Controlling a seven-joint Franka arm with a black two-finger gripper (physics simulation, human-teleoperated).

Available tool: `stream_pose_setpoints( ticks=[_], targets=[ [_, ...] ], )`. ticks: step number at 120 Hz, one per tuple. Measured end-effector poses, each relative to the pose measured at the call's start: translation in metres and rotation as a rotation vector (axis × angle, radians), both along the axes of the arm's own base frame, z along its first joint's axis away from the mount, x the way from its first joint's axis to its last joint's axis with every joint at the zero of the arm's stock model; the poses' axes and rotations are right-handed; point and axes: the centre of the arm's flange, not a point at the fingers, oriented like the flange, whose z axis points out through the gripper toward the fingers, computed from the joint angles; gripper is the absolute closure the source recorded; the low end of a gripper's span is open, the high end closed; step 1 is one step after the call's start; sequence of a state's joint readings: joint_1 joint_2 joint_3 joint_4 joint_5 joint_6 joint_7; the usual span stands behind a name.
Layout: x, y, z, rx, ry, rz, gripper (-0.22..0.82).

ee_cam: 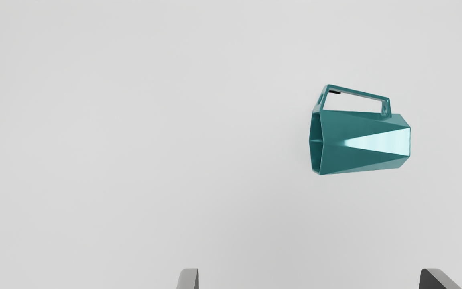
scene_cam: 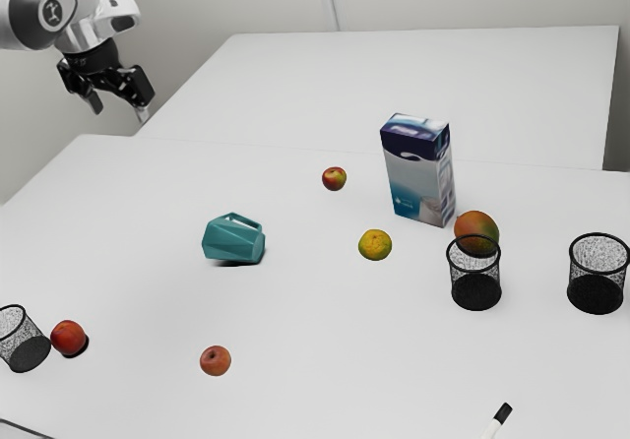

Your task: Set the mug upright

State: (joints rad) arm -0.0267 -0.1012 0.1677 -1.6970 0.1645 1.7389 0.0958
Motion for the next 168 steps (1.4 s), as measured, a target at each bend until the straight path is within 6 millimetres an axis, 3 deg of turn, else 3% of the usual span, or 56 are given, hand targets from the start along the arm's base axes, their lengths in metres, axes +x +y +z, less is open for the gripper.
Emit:
stream_pose_setpoints(
  ticks=[32,44,60,78,98,105,122,140,168],
  targets=[
    [0.000,0.010,-0.008,-0.001,0.011,0.003,0.00],
    [0.006,0.016,-0.025,-0.009,0.041,0.010,0.00],
    [0.013,0.021,-0.060,-0.113,0.094,0.038,0.00],
    [0.020,0.041,-0.120,-0.288,0.171,0.123,0.00],
    [0.012,0.097,-0.178,-0.455,0.237,0.270,0.00],
    [0.013,0.108,-0.195,-0.499,0.256,0.297,0.00],
    [0.025,0.115,-0.236,-0.597,0.289,0.322,0.00],
    [0.045,0.123,-0.263,-0.662,0.284,0.328,0.00],
    [0.061,0.115,-0.299,-0.759,0.268,0.336,0.00]
  ],
)
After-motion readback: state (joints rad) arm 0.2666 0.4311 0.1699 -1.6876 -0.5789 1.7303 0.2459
